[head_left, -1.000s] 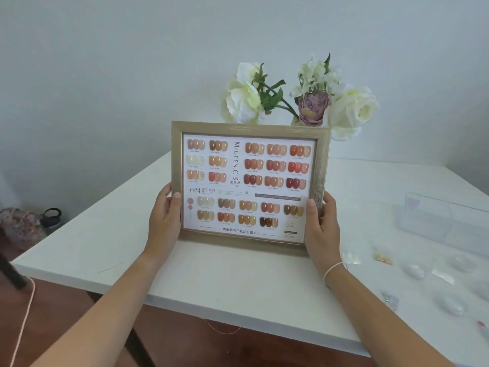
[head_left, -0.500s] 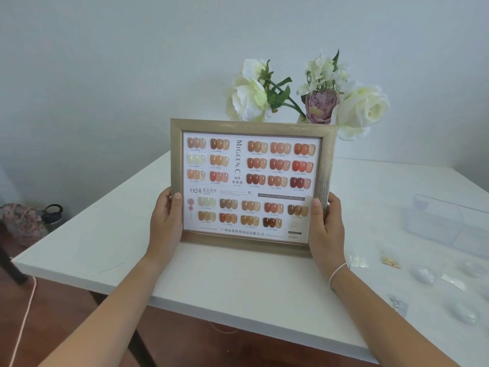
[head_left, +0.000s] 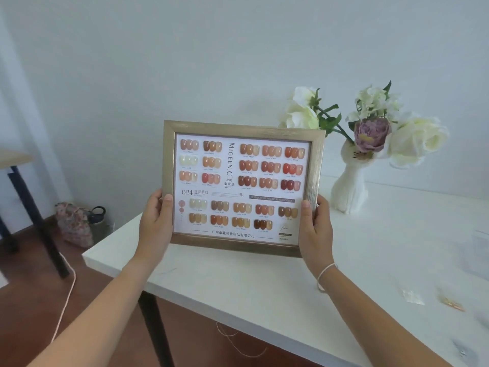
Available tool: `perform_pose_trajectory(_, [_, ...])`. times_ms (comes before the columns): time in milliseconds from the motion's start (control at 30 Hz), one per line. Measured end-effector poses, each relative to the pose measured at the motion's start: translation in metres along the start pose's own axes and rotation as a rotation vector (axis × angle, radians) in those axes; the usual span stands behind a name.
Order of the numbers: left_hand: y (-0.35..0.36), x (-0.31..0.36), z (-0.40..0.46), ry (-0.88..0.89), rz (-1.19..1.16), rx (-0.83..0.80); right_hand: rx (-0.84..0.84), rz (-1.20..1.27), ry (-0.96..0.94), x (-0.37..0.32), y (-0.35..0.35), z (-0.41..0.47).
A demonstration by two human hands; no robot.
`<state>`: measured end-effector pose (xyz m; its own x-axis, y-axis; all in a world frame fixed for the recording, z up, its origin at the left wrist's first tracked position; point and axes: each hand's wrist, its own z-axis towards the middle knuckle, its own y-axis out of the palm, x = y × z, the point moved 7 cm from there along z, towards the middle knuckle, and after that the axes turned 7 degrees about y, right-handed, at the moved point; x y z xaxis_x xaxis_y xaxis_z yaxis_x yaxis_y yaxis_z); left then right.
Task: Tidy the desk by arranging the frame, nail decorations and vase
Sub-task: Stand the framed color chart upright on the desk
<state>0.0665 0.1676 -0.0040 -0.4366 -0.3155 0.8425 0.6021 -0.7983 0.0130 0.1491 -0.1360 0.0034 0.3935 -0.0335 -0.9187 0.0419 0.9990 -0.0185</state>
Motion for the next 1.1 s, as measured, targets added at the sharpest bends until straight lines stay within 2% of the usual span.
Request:
perform_pose_trajectory(233, [-0.058,-0.017,0.036,0.023,0.087,0.114,-0.115,0.032,0.033,0.001,0.074,0.017])
perform_pose_trajectory(433, [-0.071,-0.050,0.074,0.014,0.106,0.145,-0.133,0.027,0.067,0.018,0.118,0.048])
perform_pose_trajectory(800, [-0.015,-0.105,0.147,0.002,0.072,0.153,-0.059,-0.025,0.095,0.074,0.135,0.143])
perform_pose_trajectory(1100, [0.052,-0.147,0.183,-0.035,0.015,0.145,0.019,-0.103,0.085,0.103,0.111,0.202])
